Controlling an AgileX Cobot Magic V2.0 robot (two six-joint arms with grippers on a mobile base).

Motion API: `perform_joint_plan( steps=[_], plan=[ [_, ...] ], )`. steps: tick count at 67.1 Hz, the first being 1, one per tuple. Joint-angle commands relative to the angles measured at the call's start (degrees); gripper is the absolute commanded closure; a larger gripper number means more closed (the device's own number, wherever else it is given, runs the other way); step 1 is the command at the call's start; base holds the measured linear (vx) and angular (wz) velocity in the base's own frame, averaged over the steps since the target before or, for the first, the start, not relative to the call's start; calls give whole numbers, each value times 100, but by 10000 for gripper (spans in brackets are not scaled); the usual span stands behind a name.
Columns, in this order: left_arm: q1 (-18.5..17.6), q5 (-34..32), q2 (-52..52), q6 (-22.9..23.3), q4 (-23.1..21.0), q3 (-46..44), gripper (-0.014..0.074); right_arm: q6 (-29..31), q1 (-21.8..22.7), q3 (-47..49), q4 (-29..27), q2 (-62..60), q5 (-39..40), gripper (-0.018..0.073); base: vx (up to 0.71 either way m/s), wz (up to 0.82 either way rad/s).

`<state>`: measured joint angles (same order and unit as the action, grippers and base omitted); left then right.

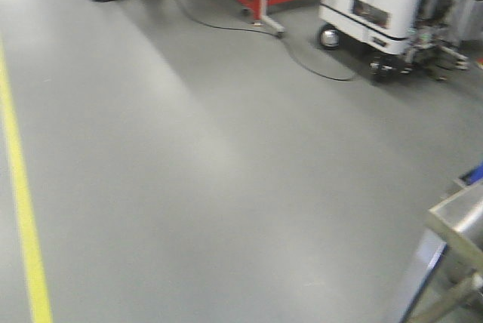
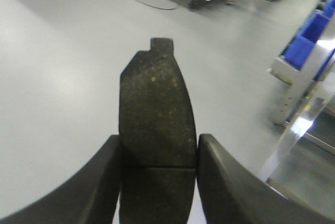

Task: Move and align brake pads A on conveyor
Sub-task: 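Back away and turn the base from the steel table, then drive forward along the yellow floor line holding both pads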

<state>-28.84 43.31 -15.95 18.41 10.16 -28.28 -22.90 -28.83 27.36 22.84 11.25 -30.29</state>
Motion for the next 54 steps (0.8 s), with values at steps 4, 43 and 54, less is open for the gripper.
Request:
perform_joint_plan(
  steps=[4, 43, 54],
  plan=[
    [-28, -499, -43, 50, 34, -165, 603, 51, 20, 163, 170, 68, 525, 564, -19, 75],
    [-28, -493, -43, 50, 25, -165, 603, 51, 20, 163, 170, 68, 525, 564, -12, 65],
    [-28, -493, -43, 50, 25, -165, 603, 51, 20, 163, 170, 68, 525, 564, 2, 41]
  ],
)
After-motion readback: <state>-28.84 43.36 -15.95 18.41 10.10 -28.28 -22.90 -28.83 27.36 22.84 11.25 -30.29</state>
